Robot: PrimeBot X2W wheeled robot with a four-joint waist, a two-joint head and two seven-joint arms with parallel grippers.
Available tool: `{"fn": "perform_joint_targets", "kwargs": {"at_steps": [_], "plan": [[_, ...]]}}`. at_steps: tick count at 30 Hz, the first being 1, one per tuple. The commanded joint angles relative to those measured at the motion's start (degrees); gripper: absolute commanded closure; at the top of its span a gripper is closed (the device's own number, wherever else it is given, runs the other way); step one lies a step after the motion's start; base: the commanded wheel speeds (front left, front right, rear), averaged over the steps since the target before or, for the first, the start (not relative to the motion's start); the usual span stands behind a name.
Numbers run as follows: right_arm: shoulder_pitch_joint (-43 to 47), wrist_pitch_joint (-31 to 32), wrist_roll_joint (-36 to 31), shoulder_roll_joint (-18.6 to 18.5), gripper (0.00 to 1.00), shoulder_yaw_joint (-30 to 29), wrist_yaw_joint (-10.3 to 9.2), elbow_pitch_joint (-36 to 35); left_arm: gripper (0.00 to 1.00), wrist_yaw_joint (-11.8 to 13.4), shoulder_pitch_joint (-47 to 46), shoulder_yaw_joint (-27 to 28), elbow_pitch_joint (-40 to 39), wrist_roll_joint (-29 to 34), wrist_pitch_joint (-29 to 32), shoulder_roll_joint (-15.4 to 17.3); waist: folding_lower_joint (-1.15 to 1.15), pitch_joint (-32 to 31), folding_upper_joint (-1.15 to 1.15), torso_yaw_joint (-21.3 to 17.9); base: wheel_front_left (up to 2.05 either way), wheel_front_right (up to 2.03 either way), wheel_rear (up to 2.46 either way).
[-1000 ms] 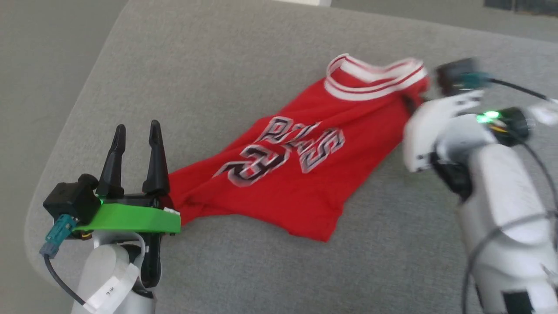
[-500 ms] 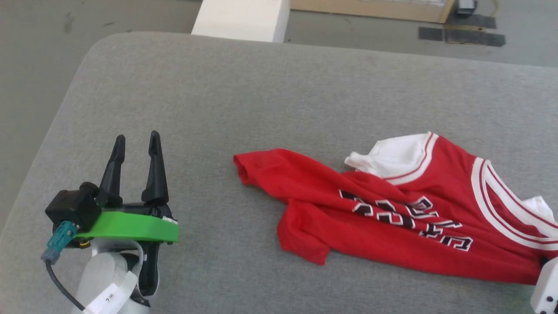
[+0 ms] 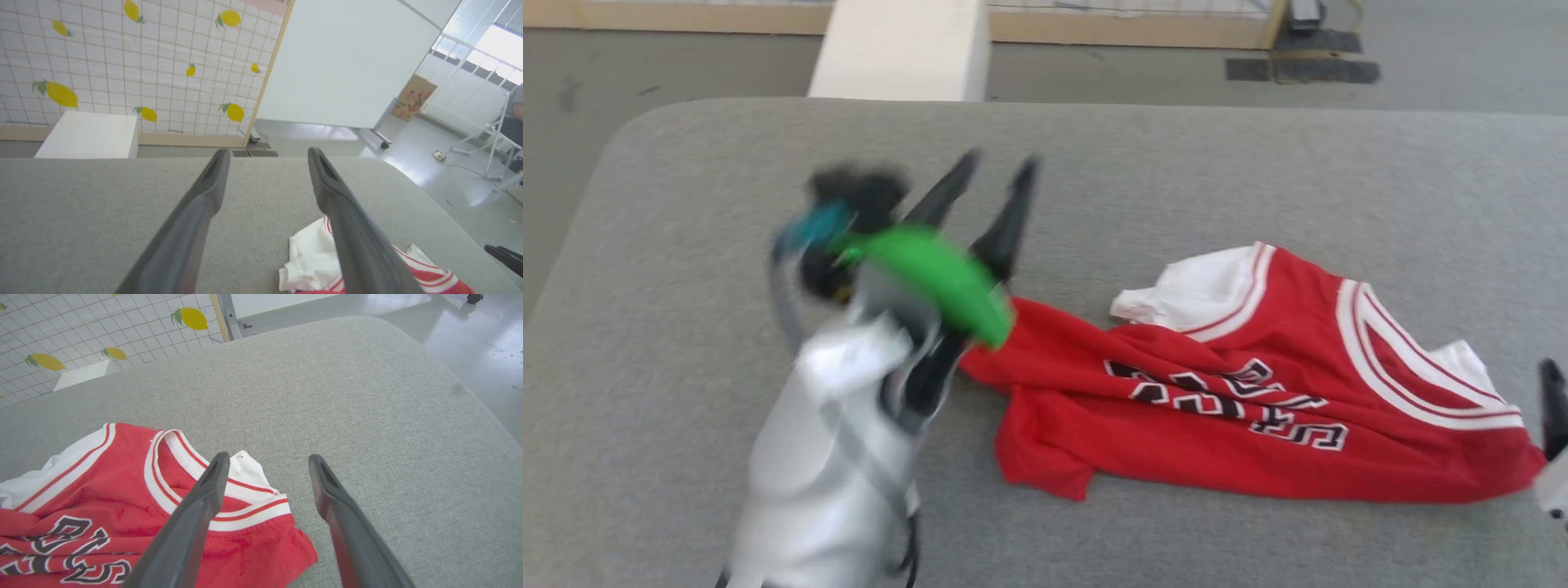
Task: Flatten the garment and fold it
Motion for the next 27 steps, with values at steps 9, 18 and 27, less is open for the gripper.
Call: {"fn": "perform_joint_targets", "kwargs": {"at_steps": [9,18,27], "plan": [[-2.1,-1.5,1.4,0.0,0.0,5.5,-0.08,-0.1,0.0,1.3,-15.3,-10.2,15.1,-2.2,23.8,-1.1,0.0,6.7,0.0,-10.8,0.0,0.0,0.0],[-1.9,-5.8,4.6,0.0,0.0,6.1,-0.08,4.1,0.0,2.1,-16.7,-17.6,22.2,2.7,34.7,1.2,0.0,9.8,0.0,-14.9,0.0,0.0,0.0],[-2.2,-7.1,3.7,0.0,0.0,6.3,-0.08,5.6,1.0,0.4,-14.9,-18.0,21.2,-1.3,32.4,0.8,0.0,8.7,0.0,-13.4,0.0,0.0,0.0]]}}
